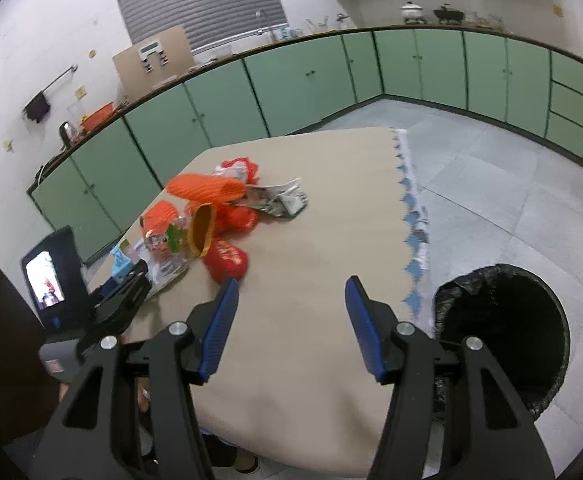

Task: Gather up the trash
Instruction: 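Grasp the blue milk carton with the left tool while the right tool grasps the red envelope, then carry the carton and red envelope over the bin with both tools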

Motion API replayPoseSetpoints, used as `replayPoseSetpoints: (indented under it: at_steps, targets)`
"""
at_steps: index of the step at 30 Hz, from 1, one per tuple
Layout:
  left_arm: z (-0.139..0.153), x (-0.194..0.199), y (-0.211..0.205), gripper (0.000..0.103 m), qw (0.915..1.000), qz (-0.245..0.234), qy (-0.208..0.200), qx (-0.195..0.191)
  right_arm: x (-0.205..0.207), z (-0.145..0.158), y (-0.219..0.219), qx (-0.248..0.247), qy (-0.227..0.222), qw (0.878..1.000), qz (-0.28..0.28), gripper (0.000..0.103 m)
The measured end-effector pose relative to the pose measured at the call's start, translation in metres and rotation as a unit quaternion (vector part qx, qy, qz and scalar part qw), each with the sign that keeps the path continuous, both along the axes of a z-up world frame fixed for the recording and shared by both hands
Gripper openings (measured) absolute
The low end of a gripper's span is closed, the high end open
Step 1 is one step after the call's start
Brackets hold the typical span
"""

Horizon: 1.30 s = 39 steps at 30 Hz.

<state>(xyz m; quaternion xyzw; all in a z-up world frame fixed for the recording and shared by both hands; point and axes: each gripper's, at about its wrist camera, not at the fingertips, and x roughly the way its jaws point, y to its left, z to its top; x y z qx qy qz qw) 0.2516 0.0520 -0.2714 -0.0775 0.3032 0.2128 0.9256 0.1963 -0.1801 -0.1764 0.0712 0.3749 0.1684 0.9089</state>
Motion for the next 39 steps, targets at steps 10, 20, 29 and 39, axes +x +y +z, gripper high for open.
replayPoseSetpoints:
  at_steps: [10,20,29,39]
  targets:
    - [0.027,-0.035,0.013,0.034,0.9986,-0.040,-0.030,0.018,0.029,-0.017,0.071,-0.008,0.011,0.997,0.070,0.054]
    - [0.027,-0.035,0.021,0.032,0.9984,-0.046,-0.027,0.019,0.075,-0.032,0.105,-0.013,0.020,0.996,0.082,0.052]
    - [0.031,-0.035,0.020,0.032,0.9978,-0.053,-0.031,0.023,0.072,-0.034,0.104,-0.019,0.029,0.995,0.094,0.012]
    - [0.059,-0.054,0.009,0.032,0.9959,-0.064,-0.056,0.029,0.052,-0.005,0.089,-0.009,0.008,0.996,0.084,0.012]
